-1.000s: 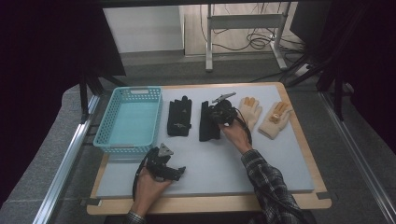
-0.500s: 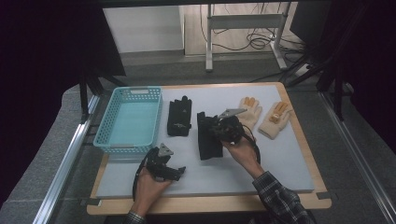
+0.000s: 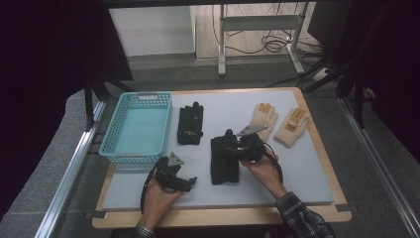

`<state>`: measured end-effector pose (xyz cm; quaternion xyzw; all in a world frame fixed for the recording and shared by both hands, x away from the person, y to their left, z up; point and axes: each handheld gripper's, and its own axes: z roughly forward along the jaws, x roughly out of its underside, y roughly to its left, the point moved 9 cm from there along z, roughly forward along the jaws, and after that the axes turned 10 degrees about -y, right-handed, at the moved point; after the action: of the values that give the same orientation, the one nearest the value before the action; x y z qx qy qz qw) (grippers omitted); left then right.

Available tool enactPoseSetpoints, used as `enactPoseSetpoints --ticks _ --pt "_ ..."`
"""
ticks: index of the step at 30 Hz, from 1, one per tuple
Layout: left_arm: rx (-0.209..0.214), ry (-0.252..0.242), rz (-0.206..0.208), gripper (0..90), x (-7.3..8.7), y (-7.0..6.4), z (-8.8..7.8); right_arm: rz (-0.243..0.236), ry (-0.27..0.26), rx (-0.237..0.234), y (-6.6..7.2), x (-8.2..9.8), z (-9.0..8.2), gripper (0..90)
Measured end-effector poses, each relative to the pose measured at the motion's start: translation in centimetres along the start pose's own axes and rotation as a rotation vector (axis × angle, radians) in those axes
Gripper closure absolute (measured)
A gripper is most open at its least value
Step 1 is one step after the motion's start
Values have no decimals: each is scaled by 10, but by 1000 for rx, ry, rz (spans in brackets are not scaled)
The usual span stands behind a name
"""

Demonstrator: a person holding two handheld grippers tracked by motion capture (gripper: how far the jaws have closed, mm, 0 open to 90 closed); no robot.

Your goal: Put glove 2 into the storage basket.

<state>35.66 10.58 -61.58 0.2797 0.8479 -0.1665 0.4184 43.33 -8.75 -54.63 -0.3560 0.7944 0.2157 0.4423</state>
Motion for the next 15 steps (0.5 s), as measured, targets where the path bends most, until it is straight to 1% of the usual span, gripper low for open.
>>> enactPoseSetpoints --ticks 1,2,5,7,12,15 --pt "0 0 0 0 0 0 0 6 2 3 -5 2 -3 580" --pt "0 0 0 0 0 0 0 6 2 3 -5 2 -3 580" --pt "0 0 0 0 0 0 0 10 20 6 -12 10 -5 634" --pt "0 0 0 0 0 0 0 9 27 4 -14 12 -4 649" --pt "0 0 0 0 0 0 0 5 27 6 -18 13 0 653" --pt "0 0 0 0 0 0 0 8 20 -1 -19 9 5 652"
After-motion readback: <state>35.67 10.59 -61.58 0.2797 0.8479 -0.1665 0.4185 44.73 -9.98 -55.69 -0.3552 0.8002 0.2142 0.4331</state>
